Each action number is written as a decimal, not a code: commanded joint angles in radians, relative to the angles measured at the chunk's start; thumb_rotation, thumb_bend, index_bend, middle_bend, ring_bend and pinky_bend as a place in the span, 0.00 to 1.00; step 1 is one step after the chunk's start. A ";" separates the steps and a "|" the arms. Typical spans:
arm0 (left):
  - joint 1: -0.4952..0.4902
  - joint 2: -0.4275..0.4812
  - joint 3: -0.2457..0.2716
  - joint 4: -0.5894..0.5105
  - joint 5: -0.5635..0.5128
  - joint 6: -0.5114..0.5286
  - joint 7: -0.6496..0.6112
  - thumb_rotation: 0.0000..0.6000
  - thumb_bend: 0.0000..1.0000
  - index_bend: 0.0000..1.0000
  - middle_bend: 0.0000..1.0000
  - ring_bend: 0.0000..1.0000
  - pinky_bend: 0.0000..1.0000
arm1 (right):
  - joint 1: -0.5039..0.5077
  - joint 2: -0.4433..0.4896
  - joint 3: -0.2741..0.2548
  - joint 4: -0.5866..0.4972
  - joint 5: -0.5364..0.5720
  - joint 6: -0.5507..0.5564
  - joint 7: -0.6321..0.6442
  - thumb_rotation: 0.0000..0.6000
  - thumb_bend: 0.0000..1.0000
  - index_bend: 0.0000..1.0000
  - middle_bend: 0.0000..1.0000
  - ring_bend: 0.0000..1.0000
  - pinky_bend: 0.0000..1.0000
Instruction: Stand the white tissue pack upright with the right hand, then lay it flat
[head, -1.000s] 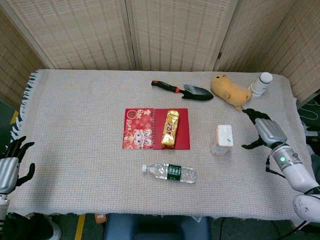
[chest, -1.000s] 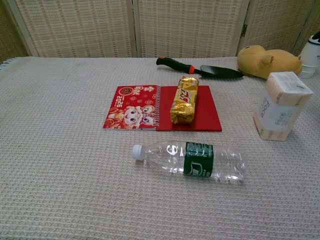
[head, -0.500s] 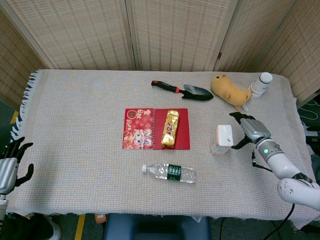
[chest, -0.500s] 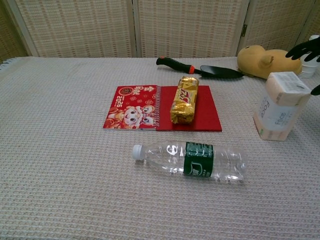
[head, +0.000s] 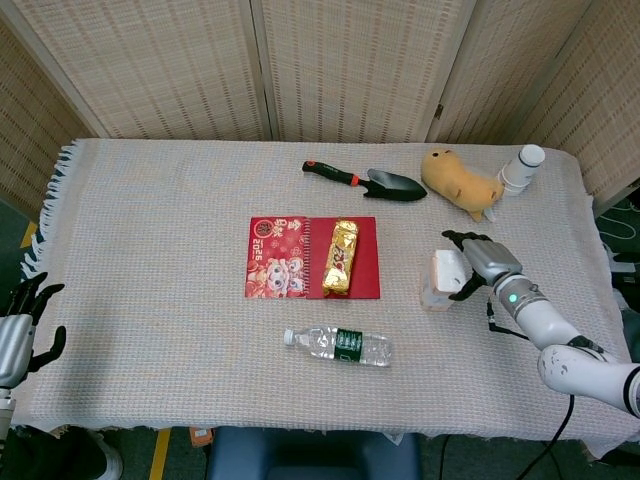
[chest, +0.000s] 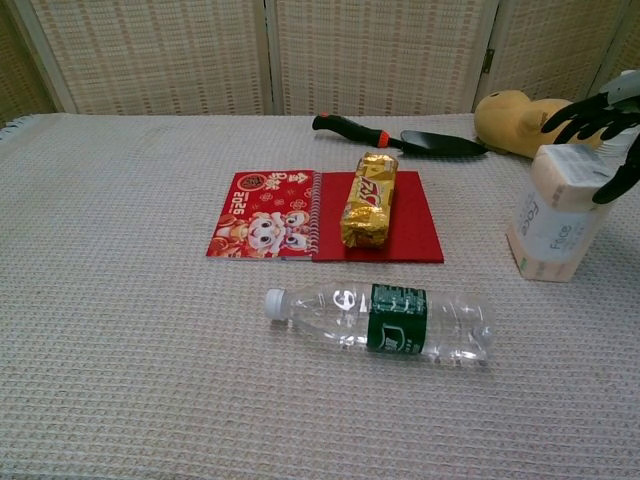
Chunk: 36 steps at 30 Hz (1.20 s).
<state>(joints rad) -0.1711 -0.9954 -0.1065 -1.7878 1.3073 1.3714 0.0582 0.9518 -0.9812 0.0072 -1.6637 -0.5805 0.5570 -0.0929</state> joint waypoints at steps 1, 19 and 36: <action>0.000 0.000 -0.001 0.002 -0.002 -0.001 -0.002 1.00 0.49 0.17 0.00 0.00 0.27 | 0.012 -0.004 -0.007 0.002 0.014 -0.004 -0.008 1.00 0.04 0.05 0.12 0.02 0.00; 0.005 0.005 -0.005 0.005 -0.002 0.005 -0.020 1.00 0.49 0.17 0.00 0.00 0.27 | 0.058 -0.024 -0.031 0.011 0.059 0.000 -0.035 1.00 0.04 0.20 0.21 0.11 0.00; 0.005 0.004 -0.005 0.003 -0.002 0.006 -0.013 1.00 0.49 0.17 0.00 0.00 0.27 | 0.062 -0.040 -0.048 0.010 0.086 0.075 -0.075 1.00 0.04 0.34 0.37 0.26 0.00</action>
<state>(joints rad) -0.1657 -0.9911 -0.1118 -1.7853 1.3050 1.3776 0.0448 1.0147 -1.0179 -0.0410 -1.6537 -0.4951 0.6247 -0.1627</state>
